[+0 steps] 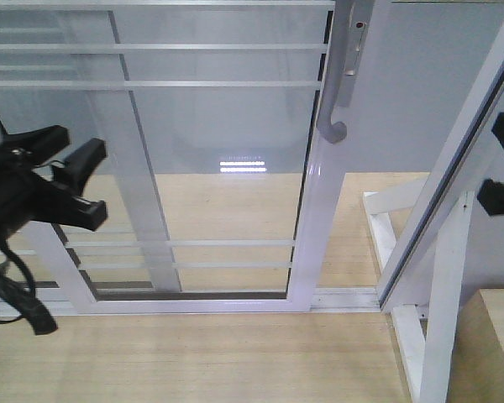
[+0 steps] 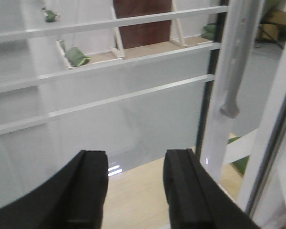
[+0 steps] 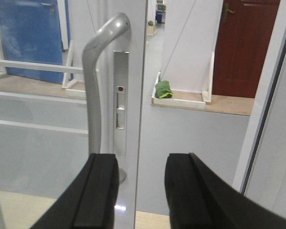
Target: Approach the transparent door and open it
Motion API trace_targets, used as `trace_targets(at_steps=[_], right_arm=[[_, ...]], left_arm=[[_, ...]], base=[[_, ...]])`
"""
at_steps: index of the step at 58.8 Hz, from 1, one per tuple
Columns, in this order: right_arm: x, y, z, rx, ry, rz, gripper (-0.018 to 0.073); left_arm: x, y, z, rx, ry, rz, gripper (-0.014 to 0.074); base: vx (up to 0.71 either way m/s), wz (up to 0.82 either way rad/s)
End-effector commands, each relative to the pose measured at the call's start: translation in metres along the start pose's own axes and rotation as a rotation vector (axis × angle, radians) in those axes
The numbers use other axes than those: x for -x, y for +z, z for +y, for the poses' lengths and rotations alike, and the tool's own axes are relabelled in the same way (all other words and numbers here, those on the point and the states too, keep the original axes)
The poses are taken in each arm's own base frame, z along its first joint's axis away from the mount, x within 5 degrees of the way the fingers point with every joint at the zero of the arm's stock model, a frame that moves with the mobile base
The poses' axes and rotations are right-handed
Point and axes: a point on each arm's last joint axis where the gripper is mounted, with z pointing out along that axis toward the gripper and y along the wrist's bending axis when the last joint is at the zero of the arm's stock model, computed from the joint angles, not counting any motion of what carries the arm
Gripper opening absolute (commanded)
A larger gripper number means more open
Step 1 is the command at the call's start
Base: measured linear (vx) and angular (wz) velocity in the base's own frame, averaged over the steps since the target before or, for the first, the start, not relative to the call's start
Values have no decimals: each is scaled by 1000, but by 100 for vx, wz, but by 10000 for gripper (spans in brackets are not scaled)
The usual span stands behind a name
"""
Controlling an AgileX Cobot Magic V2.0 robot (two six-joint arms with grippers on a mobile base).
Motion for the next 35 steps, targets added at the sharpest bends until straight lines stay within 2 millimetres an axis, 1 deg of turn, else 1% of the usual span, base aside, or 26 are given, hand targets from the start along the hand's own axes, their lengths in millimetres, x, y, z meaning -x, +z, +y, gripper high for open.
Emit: trace_targets(at_steps=[1,2,7,14,15,16,17,20,21,26,27,29,30,31,35], right_arm=[[9,-16,-2,-13,-20,-87,323],[9,-18,-2,-12,-20,-88,323],[6,-25,-1,1,-20,-81,323],[4,-24,0,8,-20,-61,323],[4,-24,0,9,-20,-60,323],[4,-24,0,9,-20,-59,323],[4,-24,0,9,-20,-59,323],[4,-24,0,9,-20,-59,323],[4,-24,0,9,-20,-59,323],[4,-24,0,9,-20,-58,323],[3,-24,0,10,-20,-56,323],[3,-24,0,11,-20,-54,323],[3,-24,0,12,-20,-52,323],[3,-24,0,12,-20,-51,323],[2,-24,0,15,-20,-44,323]], left_arm=[[16,21,-17,-72,-8,-166,437],[13,27,-21,-88,-8,-154,438],[11,56,-39,-148,-20,-142,441],[16,99,-62,-206,-13,-149,441],[19,105,-65,-214,-8,-160,441],[17,111,-68,-220,-3,-152,441],[21,117,-70,-226,2,-164,441],[19,135,-76,-240,19,-162,441],[23,140,-78,-247,24,-174,441],[26,170,-86,-249,19,-193,441],[26,172,-86,-248,19,-195,441],[25,184,-89,-248,18,-201,441],[29,189,-89,-248,17,-214,441],[27,193,-90,-248,17,-214,441],[33,212,-94,-248,17,-247,441]], base=[[0,0],[0,0],[0,0],[0,0],[0,0],[0,0],[0,0],[0,0],[0,0],[0,0],[0,0],[0,0],[0,0],[0,0],[0,0]])
